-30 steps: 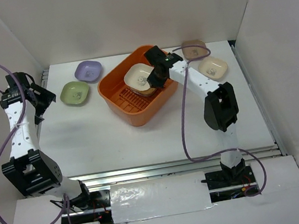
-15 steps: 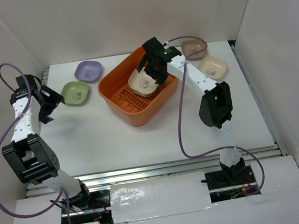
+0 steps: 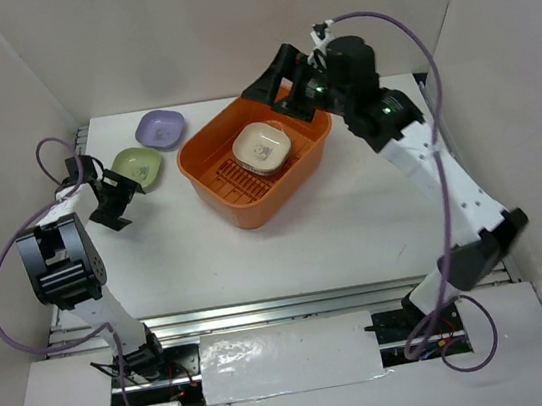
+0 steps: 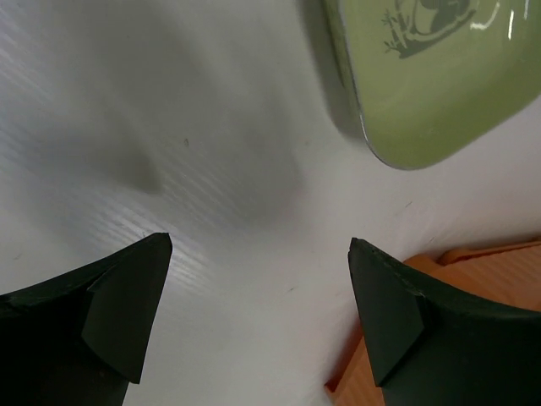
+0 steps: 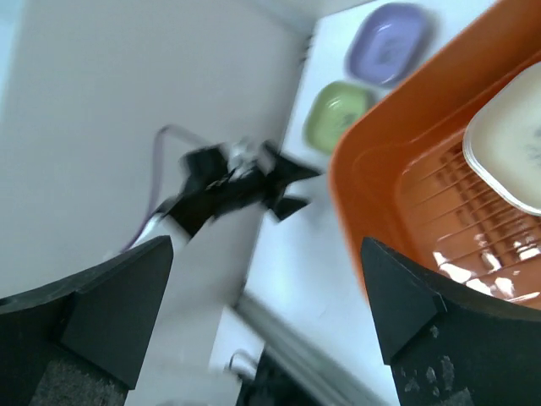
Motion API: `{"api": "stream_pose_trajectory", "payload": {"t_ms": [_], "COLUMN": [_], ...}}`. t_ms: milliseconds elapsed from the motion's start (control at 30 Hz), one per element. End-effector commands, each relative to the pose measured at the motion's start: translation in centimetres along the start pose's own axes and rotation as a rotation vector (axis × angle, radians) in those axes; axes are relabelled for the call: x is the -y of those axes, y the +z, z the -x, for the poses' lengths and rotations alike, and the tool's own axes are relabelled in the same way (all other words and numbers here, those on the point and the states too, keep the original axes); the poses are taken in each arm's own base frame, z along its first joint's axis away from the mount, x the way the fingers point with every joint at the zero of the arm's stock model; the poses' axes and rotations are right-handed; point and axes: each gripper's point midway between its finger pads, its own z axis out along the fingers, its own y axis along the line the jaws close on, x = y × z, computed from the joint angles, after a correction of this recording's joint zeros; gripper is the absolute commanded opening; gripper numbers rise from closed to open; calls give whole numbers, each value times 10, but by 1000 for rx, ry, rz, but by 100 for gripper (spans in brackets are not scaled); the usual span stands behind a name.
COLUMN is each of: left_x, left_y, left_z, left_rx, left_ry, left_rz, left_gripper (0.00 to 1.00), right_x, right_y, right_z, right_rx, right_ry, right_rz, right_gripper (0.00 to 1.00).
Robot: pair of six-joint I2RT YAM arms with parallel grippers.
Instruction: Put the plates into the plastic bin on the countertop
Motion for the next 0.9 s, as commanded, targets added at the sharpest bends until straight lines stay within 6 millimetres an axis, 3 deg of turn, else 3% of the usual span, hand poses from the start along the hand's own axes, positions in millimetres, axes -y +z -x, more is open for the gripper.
{"api": "stream_pose_trajectory", "payload": {"t_ms": [0,67,267,533,567,600,733,867], "left_x": [21,25,29,31,34,38,33,25], "left_y": [15,21,34,43,45,49,62,67], "left_z": [23,26,26,37,35,46,45,45], "left_rx": [79,93,112,171,161,191,191,206], "left_ry": [-141,-199,-350,-400,-392,-388,-361,-377], "left_rz": [-95,-127,-191,-99,-90,-68,37,93], "left_gripper": [99,99,99,98,96,95,86,68], "right_x": [-34,-31,4,16,16,16,12,12], "right_y": [-37,-52,-59,-58,-57,-56,-56,-57], "right_z": [-30,-42,-64,-66,-66,-66,-63,-60], "right_rx": [-133,-148,-210,-249,-257,-261,-270,-277], "right_ry": [-64,-87,-92,-80,-76,-71,-65,-59], "right_rz": [309,341,270,267,268,266,279,284], "right_gripper": [100,100,100,100,100,100,100,100]}}
